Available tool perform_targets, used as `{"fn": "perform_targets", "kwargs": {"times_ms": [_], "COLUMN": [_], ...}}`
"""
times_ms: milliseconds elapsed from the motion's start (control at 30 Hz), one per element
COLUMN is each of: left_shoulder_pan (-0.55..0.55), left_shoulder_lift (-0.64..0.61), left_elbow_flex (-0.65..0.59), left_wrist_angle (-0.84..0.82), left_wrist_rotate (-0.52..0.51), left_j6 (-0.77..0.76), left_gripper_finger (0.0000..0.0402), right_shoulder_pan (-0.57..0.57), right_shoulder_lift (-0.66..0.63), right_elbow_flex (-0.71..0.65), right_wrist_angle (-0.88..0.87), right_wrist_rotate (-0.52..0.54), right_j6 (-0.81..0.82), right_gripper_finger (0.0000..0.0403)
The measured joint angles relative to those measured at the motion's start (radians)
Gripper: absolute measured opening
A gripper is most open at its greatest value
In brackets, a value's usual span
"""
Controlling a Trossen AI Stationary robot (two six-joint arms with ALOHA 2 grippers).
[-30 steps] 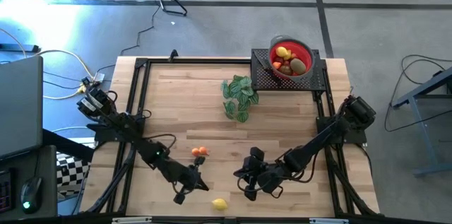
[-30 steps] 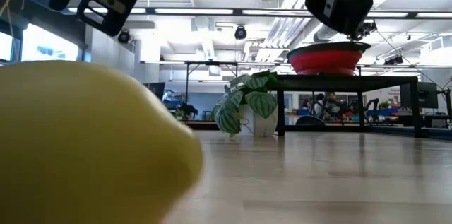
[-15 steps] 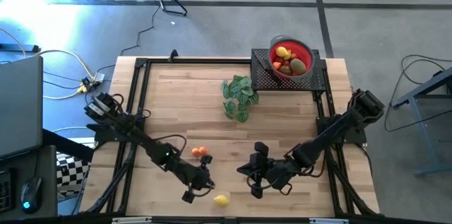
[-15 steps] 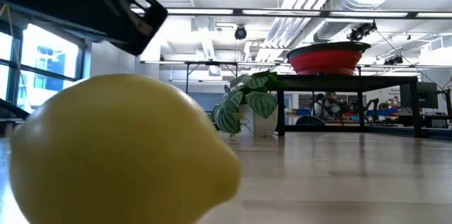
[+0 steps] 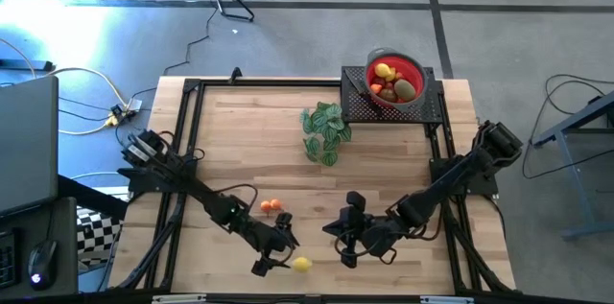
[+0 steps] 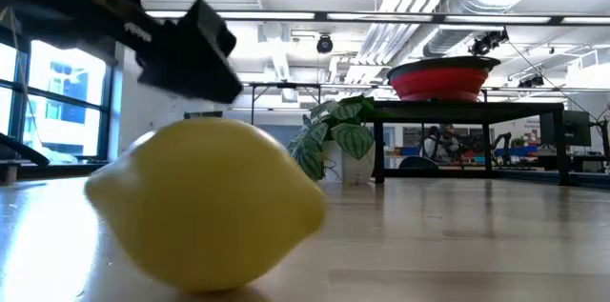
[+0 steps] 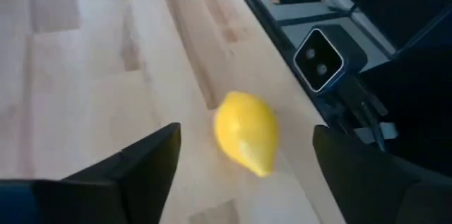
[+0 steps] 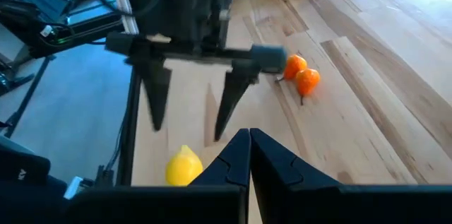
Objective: Pick & Place Fruit
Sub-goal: Put the lemon into the red colander
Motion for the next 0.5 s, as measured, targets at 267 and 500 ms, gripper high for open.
{"fn": "perform_targets", "kwargs": {"times_ms": [267, 500], "left_shoulder_pan": [0.008, 0.029], "left_shoulder_lift": [0.126, 0.155], "left_elbow_flex": [0.000, 0.007], "left_wrist_angle": [0.141, 0.147], "left_wrist_rotate": [-0.014, -0.013], "left_j6": [-0.026, -0.054], "left_gripper_finger": [0.0337, 0.0338], "right_shoulder_pan": [0.000, 0.000], "right_shoulder_lift": [0.000, 0.000], "right_elbow_flex": [0.000, 0.000], "right_wrist_angle": [-0.003, -0.006], "right_wrist_rotate": [0.002, 0.003], "right_j6": [0.000, 0.000], "right_gripper_finger": [0.0003, 0.0003]}}
